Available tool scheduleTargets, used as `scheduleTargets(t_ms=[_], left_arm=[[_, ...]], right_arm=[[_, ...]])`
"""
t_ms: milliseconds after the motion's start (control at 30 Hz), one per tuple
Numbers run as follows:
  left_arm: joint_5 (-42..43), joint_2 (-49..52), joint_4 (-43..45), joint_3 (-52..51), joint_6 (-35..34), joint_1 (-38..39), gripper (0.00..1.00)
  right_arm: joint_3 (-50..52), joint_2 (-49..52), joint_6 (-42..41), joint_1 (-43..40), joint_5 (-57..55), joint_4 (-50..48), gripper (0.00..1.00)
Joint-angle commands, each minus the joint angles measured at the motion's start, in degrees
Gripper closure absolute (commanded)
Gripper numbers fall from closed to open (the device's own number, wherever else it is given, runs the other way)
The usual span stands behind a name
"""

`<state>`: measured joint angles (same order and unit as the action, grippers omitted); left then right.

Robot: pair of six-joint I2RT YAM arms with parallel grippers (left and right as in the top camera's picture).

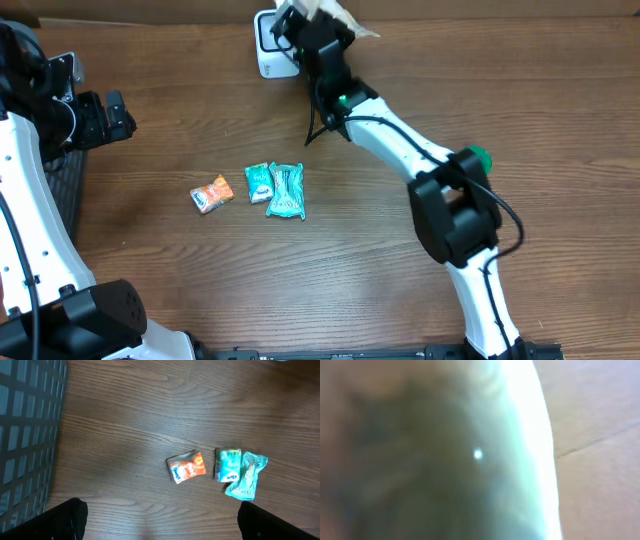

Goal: Scan the item barcode
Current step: 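Hold the PanTree bag up to the white scanner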

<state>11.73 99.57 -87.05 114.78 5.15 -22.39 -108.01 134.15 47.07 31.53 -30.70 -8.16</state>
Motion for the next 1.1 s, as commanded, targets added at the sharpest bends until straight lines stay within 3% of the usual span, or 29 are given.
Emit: scheduleTargets(t_ms=[0,1067], left_arm=[[0.1,0.1,0.1,0.1,1.1,-0.1,0.00],[0.1,0.1,0.1,0.1,1.1,-0.1,0.01]], right_arm=[[-1.1,3.5,7.5,0.3,-1.6,-3.1,0.96],[-1.1,4.4,7.4,2.2,-4.5,-4.9,0.96]])
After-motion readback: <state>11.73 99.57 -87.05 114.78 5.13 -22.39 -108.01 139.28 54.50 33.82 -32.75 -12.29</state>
